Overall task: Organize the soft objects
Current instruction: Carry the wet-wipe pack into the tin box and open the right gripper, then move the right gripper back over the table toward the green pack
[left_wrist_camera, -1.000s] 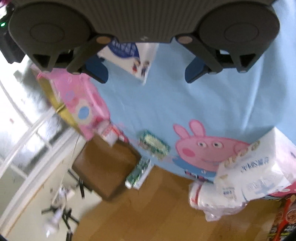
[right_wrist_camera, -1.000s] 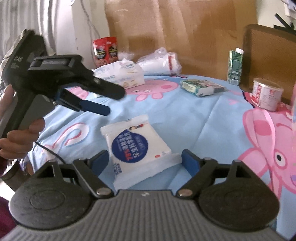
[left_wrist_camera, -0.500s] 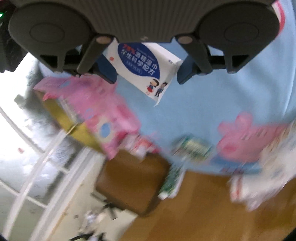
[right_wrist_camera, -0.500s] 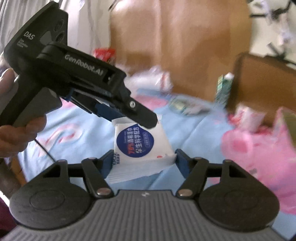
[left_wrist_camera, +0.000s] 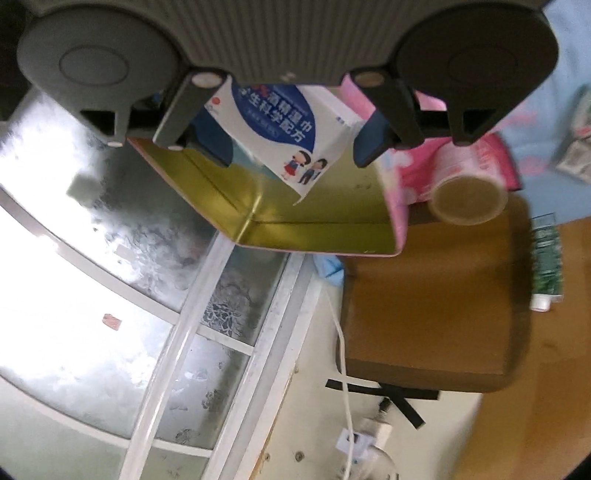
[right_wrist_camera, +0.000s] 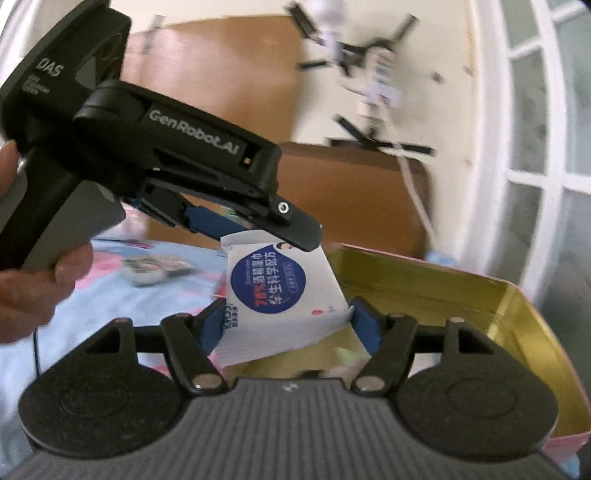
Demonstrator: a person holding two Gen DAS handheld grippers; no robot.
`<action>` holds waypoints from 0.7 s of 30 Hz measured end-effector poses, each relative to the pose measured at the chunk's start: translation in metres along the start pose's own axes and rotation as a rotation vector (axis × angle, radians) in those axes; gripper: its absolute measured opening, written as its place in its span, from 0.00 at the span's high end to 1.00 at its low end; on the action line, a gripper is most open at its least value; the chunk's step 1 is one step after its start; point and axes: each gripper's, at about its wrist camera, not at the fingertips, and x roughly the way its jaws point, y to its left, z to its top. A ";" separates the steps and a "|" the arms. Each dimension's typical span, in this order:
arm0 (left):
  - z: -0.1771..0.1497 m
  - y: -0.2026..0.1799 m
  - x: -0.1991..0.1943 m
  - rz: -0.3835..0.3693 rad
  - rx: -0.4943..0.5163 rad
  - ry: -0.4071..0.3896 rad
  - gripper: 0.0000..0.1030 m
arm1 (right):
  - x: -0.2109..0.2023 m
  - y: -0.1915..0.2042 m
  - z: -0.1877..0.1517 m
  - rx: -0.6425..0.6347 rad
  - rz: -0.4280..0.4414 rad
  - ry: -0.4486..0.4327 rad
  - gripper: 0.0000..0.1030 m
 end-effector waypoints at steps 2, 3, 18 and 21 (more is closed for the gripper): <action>0.001 -0.003 0.015 0.022 -0.017 -0.005 0.17 | 0.017 -0.012 0.001 0.007 -0.108 0.026 0.22; -0.001 -0.002 0.018 0.021 -0.028 0.001 0.17 | 0.025 -0.015 0.002 0.008 -0.178 0.043 0.20; -0.067 0.132 -0.127 0.254 -0.217 -0.224 0.05 | 0.011 0.062 0.000 0.142 0.002 -0.106 0.18; -0.090 0.172 -0.151 0.364 -0.298 -0.241 0.05 | 0.026 0.097 0.000 0.111 0.095 -0.053 0.18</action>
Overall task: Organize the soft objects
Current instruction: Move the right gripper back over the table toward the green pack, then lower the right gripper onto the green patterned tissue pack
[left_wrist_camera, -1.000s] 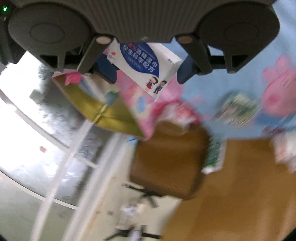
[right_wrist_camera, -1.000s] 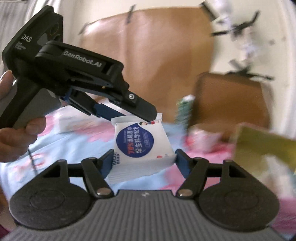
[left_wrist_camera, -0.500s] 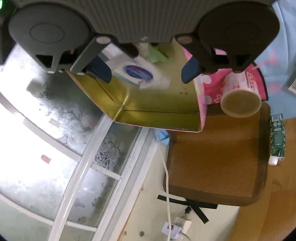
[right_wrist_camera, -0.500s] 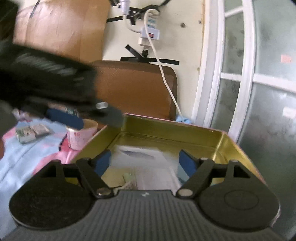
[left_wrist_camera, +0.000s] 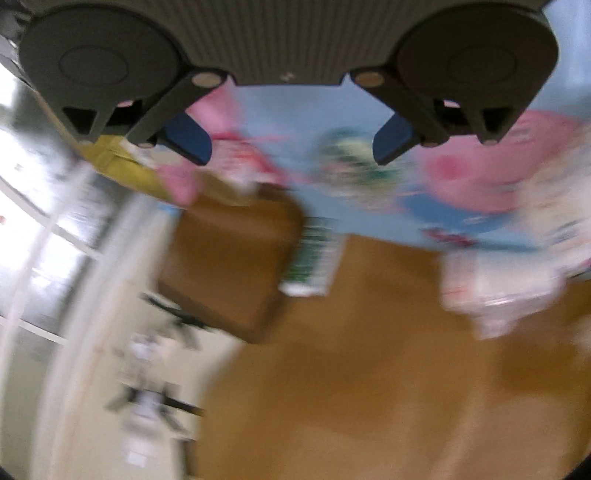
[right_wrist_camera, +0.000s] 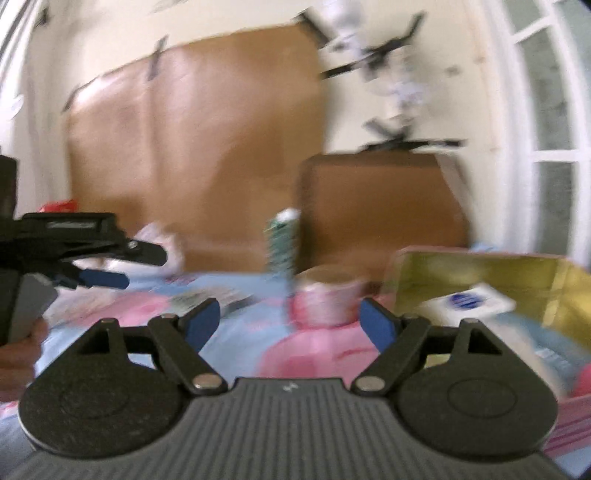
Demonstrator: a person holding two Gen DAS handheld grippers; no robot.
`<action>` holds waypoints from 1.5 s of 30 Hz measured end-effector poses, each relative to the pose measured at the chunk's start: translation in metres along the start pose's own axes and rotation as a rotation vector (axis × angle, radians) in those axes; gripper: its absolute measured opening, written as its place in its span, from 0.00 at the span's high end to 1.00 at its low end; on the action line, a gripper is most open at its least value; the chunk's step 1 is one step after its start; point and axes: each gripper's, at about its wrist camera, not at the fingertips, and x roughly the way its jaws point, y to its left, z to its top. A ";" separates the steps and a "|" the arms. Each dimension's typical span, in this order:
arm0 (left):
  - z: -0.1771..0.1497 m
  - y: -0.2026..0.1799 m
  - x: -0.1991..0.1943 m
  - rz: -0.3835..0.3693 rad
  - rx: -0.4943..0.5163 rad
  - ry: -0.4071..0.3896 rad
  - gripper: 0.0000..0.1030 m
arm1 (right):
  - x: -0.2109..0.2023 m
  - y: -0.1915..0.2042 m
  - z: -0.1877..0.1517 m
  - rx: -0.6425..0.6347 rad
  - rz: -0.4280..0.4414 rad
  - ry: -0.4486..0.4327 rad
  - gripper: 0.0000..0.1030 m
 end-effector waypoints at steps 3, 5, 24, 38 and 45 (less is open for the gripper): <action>-0.004 0.038 -0.007 0.042 -0.070 -0.008 0.05 | 0.018 0.032 -0.008 -0.039 0.062 0.074 0.18; -0.007 0.052 -0.009 0.050 -0.099 -0.011 0.05 | 0.026 0.049 -0.012 -0.057 0.099 0.115 0.18; -0.019 0.079 -0.004 -0.042 -0.182 0.023 0.05 | 0.064 0.087 -0.025 -0.084 0.096 0.246 0.18; -0.016 0.089 -0.005 -0.006 -0.236 0.013 0.05 | 0.088 0.083 -0.020 -0.063 0.089 0.277 0.18; -0.015 0.094 -0.011 0.042 -0.263 -0.033 0.05 | 0.103 0.079 -0.011 -0.043 0.094 0.273 0.18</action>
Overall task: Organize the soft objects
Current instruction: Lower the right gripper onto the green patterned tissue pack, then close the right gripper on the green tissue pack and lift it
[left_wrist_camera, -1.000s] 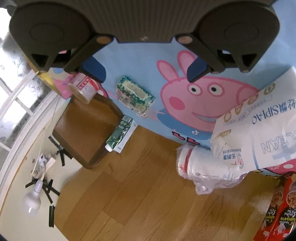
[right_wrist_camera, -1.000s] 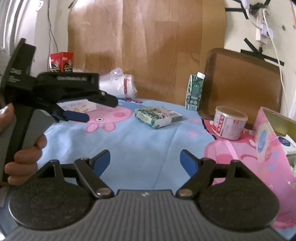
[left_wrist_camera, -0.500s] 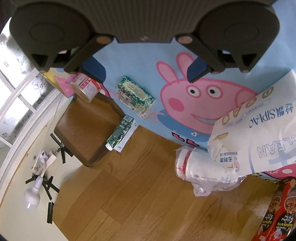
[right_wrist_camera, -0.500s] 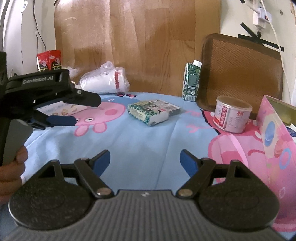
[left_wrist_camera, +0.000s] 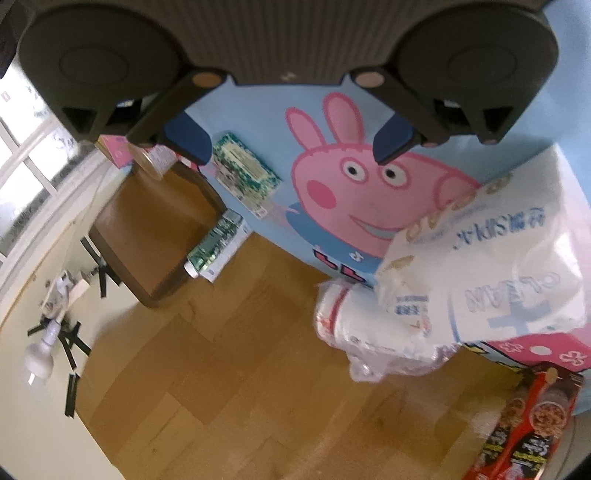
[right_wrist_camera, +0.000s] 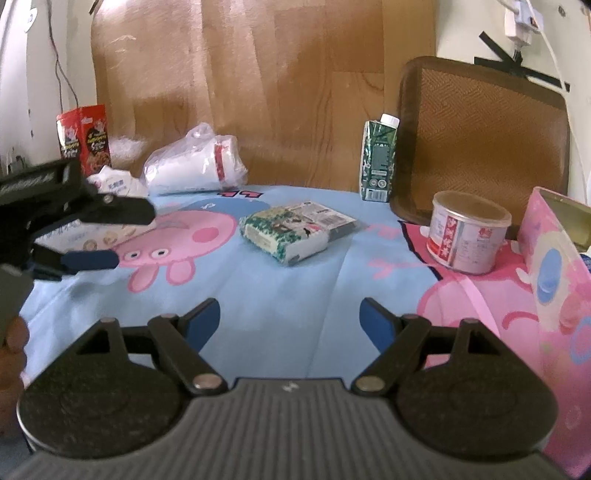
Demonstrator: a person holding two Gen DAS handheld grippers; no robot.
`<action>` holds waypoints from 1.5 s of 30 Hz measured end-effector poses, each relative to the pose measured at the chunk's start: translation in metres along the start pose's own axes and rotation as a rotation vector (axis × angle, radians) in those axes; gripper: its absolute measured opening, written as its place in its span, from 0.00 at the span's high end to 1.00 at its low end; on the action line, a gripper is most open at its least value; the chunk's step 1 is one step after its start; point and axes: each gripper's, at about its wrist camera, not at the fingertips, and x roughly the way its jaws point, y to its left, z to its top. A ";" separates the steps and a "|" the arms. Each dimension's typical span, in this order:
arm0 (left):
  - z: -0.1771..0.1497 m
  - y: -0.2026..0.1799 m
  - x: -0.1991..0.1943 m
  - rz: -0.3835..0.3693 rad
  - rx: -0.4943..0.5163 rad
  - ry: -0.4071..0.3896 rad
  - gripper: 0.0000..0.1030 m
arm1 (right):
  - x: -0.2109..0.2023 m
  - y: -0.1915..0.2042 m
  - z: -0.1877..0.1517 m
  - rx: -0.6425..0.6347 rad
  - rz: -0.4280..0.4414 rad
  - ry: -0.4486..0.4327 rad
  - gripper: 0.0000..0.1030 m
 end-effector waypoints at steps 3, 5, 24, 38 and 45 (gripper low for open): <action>0.002 0.003 -0.001 0.014 -0.014 -0.017 0.05 | 0.013 -0.001 0.012 0.003 0.035 0.000 0.16; 0.003 0.005 0.000 0.014 -0.023 -0.014 0.05 | 0.027 0.001 0.022 -0.027 0.056 -0.003 0.14; 0.004 -0.001 0.008 -0.014 0.025 0.018 0.05 | 0.027 0.011 0.006 -0.116 0.213 0.101 0.37; -0.006 -0.017 0.009 -0.004 0.125 0.055 0.03 | -0.053 -0.002 -0.047 -0.101 0.207 0.041 0.35; -0.011 -0.024 0.010 -0.028 0.156 0.104 0.03 | -0.056 -0.002 -0.050 -0.093 0.203 0.034 0.35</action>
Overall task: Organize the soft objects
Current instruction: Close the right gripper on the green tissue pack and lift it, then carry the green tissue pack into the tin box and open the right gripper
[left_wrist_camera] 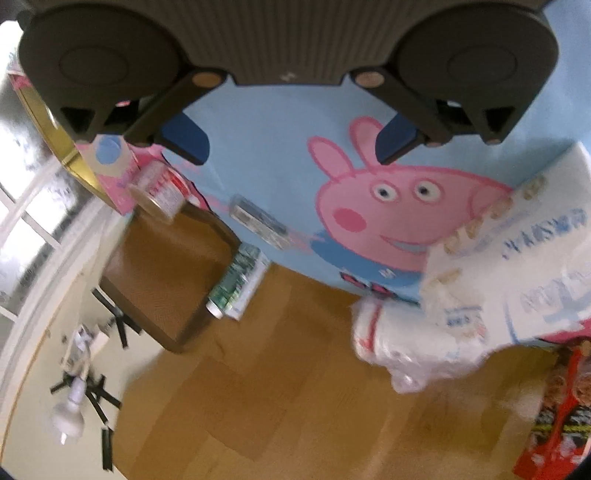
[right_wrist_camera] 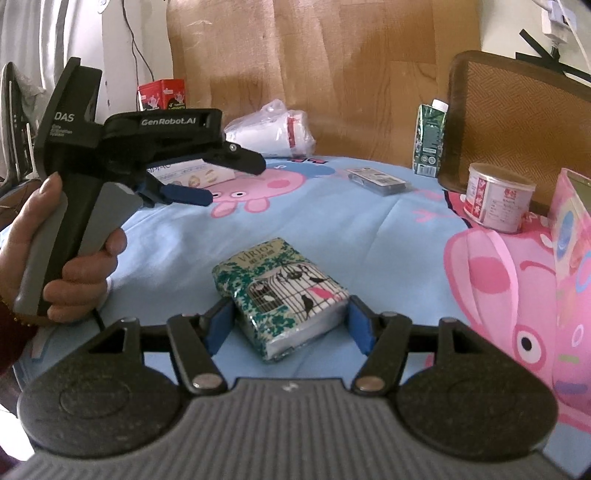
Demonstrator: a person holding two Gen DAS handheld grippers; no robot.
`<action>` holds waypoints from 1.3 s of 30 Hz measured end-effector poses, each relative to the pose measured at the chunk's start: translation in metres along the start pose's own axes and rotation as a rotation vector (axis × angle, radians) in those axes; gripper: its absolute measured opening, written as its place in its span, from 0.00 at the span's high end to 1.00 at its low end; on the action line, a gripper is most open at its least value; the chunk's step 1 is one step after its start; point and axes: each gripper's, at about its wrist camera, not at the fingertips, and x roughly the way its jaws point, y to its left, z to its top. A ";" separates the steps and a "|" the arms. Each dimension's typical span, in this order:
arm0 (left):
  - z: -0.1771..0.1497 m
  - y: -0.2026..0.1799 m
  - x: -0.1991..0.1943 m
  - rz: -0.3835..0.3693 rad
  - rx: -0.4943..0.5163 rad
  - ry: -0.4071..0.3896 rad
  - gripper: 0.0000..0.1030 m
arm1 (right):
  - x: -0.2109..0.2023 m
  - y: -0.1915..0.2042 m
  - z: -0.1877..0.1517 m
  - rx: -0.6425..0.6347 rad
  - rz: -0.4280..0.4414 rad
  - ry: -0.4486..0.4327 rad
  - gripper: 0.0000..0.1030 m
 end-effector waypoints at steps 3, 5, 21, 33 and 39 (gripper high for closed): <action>-0.006 -0.002 0.002 -0.079 -0.058 0.054 0.03 | 0.000 -0.001 -0.001 0.001 -0.002 -0.003 0.35; -0.011 -0.006 0.003 -0.118 -0.085 0.082 0.01 | 0.000 -0.001 -0.001 -0.001 -0.002 -0.003 0.34; -0.026 -0.053 0.006 -0.282 -0.073 0.234 0.22 | -0.017 0.005 -0.005 -0.036 -0.020 -0.097 0.38; 0.007 -0.202 0.037 -0.467 0.154 0.221 0.17 | -0.100 -0.052 0.012 -0.039 -0.305 -0.300 0.38; -0.007 -0.254 0.061 -0.448 0.223 0.224 0.05 | -0.116 -0.110 0.005 0.057 -0.596 -0.292 0.20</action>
